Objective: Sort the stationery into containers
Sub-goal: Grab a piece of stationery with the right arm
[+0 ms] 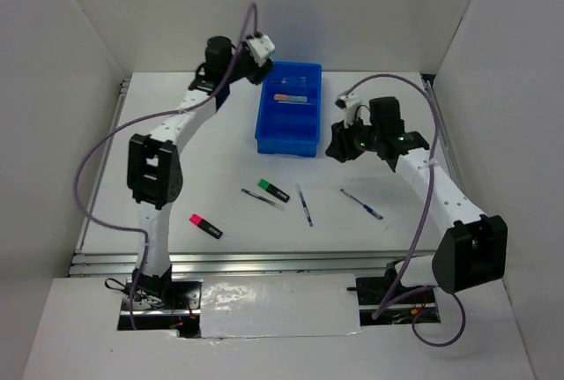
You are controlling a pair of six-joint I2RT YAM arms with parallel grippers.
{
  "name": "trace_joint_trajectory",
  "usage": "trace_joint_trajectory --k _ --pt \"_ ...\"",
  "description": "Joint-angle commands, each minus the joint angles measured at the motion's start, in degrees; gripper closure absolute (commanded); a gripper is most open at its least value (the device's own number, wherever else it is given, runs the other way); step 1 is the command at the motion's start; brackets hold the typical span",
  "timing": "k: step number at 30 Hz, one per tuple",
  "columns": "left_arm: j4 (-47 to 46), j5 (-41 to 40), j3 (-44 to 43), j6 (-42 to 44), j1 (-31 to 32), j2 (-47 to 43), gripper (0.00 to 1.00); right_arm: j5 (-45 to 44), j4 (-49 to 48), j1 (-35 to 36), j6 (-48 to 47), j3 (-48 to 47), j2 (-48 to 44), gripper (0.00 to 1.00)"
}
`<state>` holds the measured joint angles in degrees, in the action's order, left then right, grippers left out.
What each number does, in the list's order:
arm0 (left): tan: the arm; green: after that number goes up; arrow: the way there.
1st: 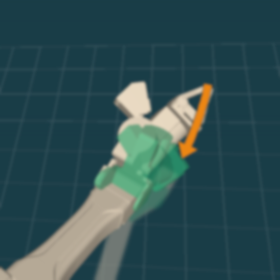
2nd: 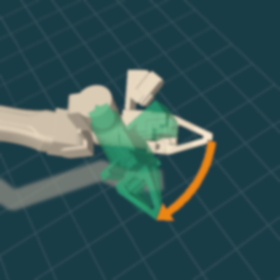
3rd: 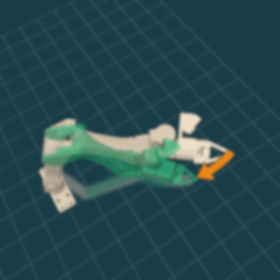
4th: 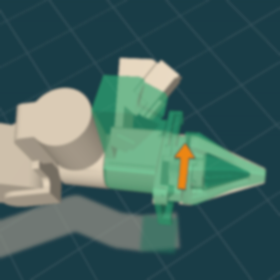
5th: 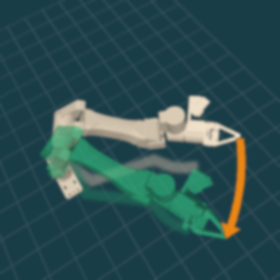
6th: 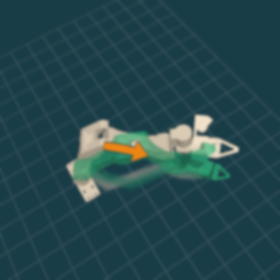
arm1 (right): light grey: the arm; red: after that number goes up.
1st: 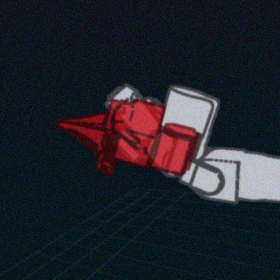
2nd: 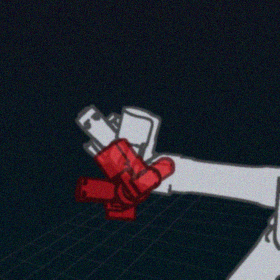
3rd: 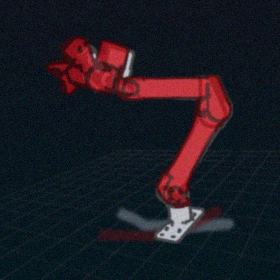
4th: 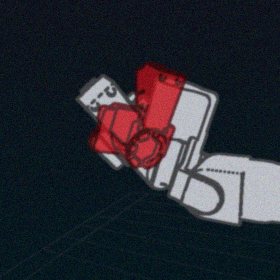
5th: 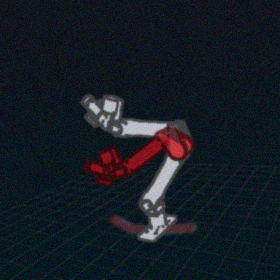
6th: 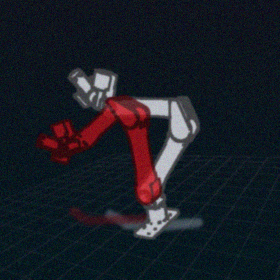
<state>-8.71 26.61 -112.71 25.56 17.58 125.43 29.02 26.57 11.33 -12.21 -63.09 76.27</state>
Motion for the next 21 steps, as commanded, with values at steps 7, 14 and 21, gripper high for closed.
trace_joint_trajectory --k 7,14,21 --pt "15.2 -8.7 22.1 -23.7 -13.6 -37.8 0.25 -7.9 -4.1 20.5 4.8 -1.2 4.9 0.57" --pt "26.9 -14.4 40.4 -19.8 -16.2 -56.6 0.23 -12.6 -4.0 28.8 7.8 -6.5 16.5 0.49" --pt "31.7 -14.7 48.4 -22.1 -19.8 -66.3 0.22 -16.7 -3.6 30.4 7.4 -14.2 27.1 0.47"
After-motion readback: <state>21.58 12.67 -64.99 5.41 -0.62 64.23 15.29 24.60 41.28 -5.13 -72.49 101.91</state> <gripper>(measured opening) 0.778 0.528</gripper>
